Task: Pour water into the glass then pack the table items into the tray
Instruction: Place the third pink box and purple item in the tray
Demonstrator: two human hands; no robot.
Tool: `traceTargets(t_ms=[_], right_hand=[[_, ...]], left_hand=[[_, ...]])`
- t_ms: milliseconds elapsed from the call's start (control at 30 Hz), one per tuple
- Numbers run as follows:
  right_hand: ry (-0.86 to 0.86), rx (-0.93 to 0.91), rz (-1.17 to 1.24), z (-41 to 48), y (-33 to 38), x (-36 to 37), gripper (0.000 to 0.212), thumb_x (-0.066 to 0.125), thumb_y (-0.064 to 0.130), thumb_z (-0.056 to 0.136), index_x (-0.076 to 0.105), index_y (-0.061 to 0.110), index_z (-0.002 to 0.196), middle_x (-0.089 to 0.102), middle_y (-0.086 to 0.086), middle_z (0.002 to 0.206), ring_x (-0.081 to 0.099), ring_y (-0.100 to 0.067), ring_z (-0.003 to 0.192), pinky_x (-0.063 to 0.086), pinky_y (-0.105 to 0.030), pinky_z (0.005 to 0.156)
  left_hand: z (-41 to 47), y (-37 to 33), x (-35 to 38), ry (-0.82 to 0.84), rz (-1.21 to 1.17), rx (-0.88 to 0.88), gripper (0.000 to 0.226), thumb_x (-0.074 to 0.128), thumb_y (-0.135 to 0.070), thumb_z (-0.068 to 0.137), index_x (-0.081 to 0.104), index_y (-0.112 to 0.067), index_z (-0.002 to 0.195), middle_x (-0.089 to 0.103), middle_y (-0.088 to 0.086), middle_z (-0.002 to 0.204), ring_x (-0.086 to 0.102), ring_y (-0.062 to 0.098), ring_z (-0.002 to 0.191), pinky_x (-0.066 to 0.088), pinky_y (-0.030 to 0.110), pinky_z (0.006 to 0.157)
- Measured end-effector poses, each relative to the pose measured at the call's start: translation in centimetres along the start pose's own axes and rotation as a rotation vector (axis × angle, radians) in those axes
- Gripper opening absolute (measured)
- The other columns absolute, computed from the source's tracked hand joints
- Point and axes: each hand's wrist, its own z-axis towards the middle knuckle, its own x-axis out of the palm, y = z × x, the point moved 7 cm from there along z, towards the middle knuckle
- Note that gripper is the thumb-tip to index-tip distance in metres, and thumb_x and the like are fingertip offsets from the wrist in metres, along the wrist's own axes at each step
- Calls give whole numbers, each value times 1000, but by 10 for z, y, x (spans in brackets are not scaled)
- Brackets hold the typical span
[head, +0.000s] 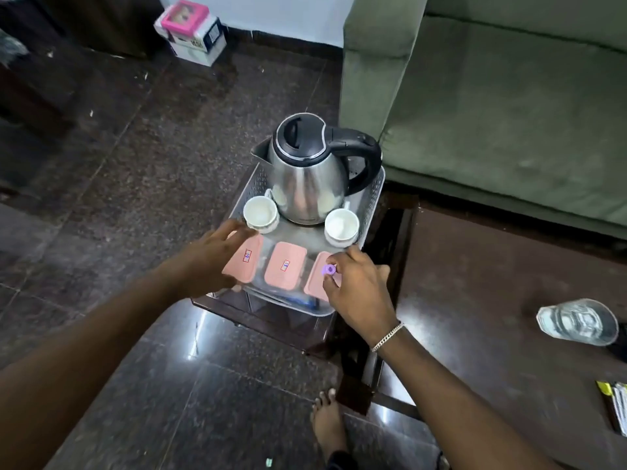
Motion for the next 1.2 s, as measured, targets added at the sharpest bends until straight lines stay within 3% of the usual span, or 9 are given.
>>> traceTargets(t_ms=[133, 300, 400, 567, 700, 800, 900, 1033, 1200], right_hand=[[17, 26, -51, 0, -3, 11, 23, 59, 27, 89, 69, 20, 108, 56, 2, 107, 58, -21, 101, 32, -39, 77], [26, 34, -79, -1, -5, 15, 22, 59, 26, 89, 69, 19, 107, 55, 2, 108, 57, -20, 101, 32, -39, 78], [24, 46, -88, -2, -9, 14, 23, 60, 26, 89, 69, 20, 109, 55, 3, 106, 56, -20, 100, 29, -39, 77], [40, 53, -90, -3, -12, 15, 23, 61, 26, 90, 69, 20, 111, 56, 4, 106, 54, -20, 98, 29, -39, 77], [42, 24, -78, -6, -11, 15, 36, 65, 27, 89, 65, 20, 124, 56, 2, 115, 55, -22, 103, 33, -40, 80], [-3, 20, -26, -12, -13, 5, 42, 69, 28, 87, 63, 20, 128, 55, 1, 117, 56, -22, 104, 38, -42, 81], [-35, 22, 10, -20, -22, -7, 47, 70, 30, 88, 59, 22, 133, 52, 1, 115, 55, -23, 105, 44, -44, 82], [-82, 36, 115, -36, -50, -31, 52, 72, 28, 89, 55, 19, 138, 51, -2, 119, 54, -25, 108, 52, -46, 90], [-153, 107, 128, -71, -113, -61, 52, 71, 24, 90, 54, 20, 139, 49, -2, 122, 54, -25, 108, 55, -44, 87]], left_hand=[[10, 5, 2, 26, -74, 50, 99, 90, -10, 69, 38, -18, 153, 34, 1, 151, 52, 27, 133, 45, 31, 104], [15, 16, 9, 78, -161, 56, 83, 86, 3, 73, 51, -8, 148, 33, 12, 154, 52, 31, 132, 51, 39, 105], [18, 18, 9, 34, -152, 49, 66, 79, 7, 79, 61, -8, 141, 37, 13, 154, 54, 32, 132, 46, 31, 108], [24, 13, 7, -18, 22, -36, 67, 82, -8, 77, 61, -22, 139, 45, 5, 143, 51, 31, 128, 47, 42, 105], [24, 6, -1, -60, -54, -16, 64, 87, -10, 71, 64, -18, 130, 50, 7, 127, 62, 32, 110, 51, 39, 94], [18, -11, -10, -165, -132, 53, 58, 87, -17, 75, 63, -19, 127, 52, -1, 118, 63, 20, 90, 50, 32, 79], [16, -38, -13, -232, -194, 141, 63, 89, -29, 76, 60, -22, 131, 49, -7, 112, 59, 6, 75, 56, 36, 74], [27, -85, -5, -280, -289, 230, 70, 88, -40, 74, 54, -29, 134, 43, -22, 110, 60, 4, 81, 59, 30, 65], [51, -170, 23, -235, -394, 325, 79, 80, -58, 74, 47, -34, 142, 45, -16, 120, 64, 9, 88, 57, 18, 66]])
